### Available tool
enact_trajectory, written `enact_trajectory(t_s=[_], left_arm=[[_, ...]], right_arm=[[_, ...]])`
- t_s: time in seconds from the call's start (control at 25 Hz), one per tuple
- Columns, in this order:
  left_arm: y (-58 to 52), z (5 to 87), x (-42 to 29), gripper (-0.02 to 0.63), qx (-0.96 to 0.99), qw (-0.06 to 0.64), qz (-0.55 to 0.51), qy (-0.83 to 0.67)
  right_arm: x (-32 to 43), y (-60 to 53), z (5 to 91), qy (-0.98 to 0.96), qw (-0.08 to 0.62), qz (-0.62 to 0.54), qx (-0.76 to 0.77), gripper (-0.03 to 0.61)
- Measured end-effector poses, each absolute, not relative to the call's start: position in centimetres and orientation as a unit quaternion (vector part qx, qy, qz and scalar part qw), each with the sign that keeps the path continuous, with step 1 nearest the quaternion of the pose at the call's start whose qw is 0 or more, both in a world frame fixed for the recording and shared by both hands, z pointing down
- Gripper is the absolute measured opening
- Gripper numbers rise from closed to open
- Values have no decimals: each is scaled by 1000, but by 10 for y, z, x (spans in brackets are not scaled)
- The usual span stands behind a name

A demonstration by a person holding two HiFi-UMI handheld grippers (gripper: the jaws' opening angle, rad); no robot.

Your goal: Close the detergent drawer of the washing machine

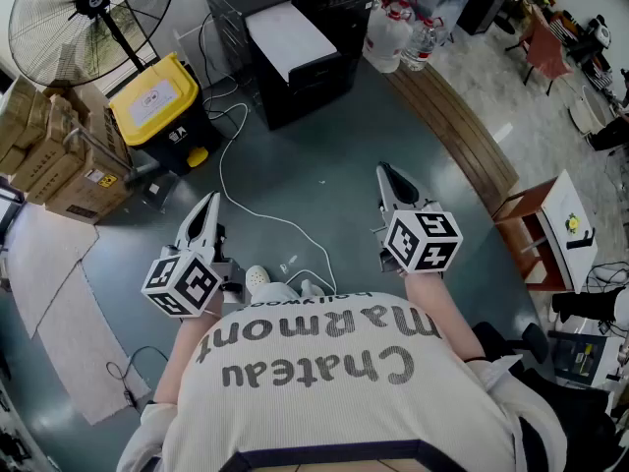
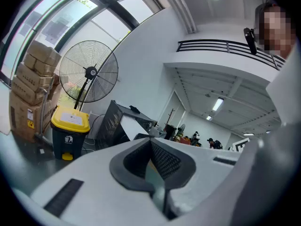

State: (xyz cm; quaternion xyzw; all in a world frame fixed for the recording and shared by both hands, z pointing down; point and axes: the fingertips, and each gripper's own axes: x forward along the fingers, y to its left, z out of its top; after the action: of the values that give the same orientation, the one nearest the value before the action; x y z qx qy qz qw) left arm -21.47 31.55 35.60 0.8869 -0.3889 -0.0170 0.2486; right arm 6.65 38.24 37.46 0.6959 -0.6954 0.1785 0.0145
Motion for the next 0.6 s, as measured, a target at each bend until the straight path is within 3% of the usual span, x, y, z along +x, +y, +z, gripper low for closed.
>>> enact_trajectory(t_s=[0.6], left_arm=[[296,363,-209,9,881,256,-17,-398]], right_arm=[[73,369,385,-700,20,183,690,30]])
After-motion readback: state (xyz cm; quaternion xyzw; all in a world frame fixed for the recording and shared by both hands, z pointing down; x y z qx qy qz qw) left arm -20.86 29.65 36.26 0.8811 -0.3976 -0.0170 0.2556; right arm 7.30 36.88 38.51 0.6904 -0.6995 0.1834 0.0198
